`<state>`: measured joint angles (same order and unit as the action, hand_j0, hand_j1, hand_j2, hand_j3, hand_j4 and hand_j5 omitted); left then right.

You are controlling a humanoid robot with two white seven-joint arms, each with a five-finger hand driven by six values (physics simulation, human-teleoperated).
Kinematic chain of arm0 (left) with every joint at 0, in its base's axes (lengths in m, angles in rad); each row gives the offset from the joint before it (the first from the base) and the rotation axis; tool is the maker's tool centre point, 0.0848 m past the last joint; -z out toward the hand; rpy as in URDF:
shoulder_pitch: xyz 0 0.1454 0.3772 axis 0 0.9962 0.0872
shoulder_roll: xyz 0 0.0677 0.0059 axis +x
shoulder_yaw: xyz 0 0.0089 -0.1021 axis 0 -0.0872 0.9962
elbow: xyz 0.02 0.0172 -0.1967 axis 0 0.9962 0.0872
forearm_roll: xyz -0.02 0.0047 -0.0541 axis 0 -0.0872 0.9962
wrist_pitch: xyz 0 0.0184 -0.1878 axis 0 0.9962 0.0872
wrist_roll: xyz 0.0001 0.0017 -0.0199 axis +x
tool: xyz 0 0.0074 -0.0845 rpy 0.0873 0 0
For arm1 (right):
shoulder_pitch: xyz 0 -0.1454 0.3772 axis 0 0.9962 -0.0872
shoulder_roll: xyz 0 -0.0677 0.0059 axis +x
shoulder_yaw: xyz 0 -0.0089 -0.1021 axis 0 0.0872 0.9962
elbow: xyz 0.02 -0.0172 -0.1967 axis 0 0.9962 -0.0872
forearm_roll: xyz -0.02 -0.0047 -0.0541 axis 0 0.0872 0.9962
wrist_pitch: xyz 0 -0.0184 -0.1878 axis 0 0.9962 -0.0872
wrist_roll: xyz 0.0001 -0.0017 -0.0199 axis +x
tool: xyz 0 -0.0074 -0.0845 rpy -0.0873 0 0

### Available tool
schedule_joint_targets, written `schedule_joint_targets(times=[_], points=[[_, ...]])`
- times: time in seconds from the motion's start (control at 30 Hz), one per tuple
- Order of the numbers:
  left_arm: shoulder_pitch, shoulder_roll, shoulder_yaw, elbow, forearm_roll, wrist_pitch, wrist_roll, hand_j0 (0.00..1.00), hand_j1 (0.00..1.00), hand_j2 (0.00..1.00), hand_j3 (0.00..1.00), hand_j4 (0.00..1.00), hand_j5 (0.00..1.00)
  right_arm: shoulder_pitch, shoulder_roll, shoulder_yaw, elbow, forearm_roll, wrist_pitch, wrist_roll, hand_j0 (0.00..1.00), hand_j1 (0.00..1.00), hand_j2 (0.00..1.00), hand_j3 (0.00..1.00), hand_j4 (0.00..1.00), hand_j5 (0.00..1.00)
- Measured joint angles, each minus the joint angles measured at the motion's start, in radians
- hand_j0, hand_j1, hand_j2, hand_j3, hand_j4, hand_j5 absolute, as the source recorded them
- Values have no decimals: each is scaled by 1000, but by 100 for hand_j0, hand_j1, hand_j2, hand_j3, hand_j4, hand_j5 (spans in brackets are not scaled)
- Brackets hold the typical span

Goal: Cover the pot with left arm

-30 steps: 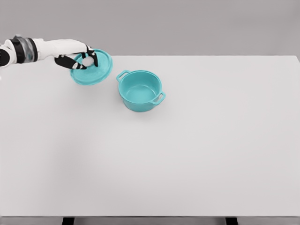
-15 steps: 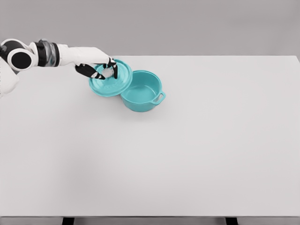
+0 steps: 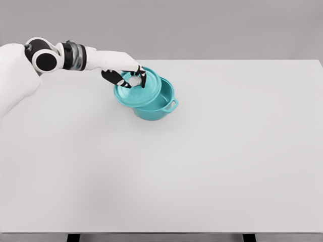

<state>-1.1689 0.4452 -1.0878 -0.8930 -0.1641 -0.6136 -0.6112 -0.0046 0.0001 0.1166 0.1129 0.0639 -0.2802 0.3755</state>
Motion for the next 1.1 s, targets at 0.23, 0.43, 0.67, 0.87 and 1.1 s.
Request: schedule_joint_targets(times=[0.23, 0.43, 0.67, 0.87, 1.1], points=[[-12, -31, -14, 4, 1, 0, 0, 53, 53, 53, 53, 53, 53, 0, 0, 0, 0, 0, 0, 0, 100, 100, 100, 100, 100, 100], [-14, -46, -17, 5, 1, 0, 0, 53, 53, 53, 53, 53, 53, 0, 0, 0, 0, 0, 0, 0, 100, 100, 100, 100, 100, 100], [-12, -64, -17, 13, 1, 0, 0, 53, 53, 53, 53, 53, 53, 0, 0, 0, 0, 0, 0, 0, 100, 100, 100, 100, 100, 100], [-14, -67, -17, 14, 1, 0, 0, 53, 53, 53, 53, 53, 53, 0, 0, 0, 0, 0, 0, 0, 100, 100, 100, 100, 100, 100], [-14, -68, -17, 16, 2, 0, 0, 53, 53, 53, 53, 53, 53, 0, 0, 0, 0, 0, 0, 0, 100, 100, 100, 100, 100, 100]])
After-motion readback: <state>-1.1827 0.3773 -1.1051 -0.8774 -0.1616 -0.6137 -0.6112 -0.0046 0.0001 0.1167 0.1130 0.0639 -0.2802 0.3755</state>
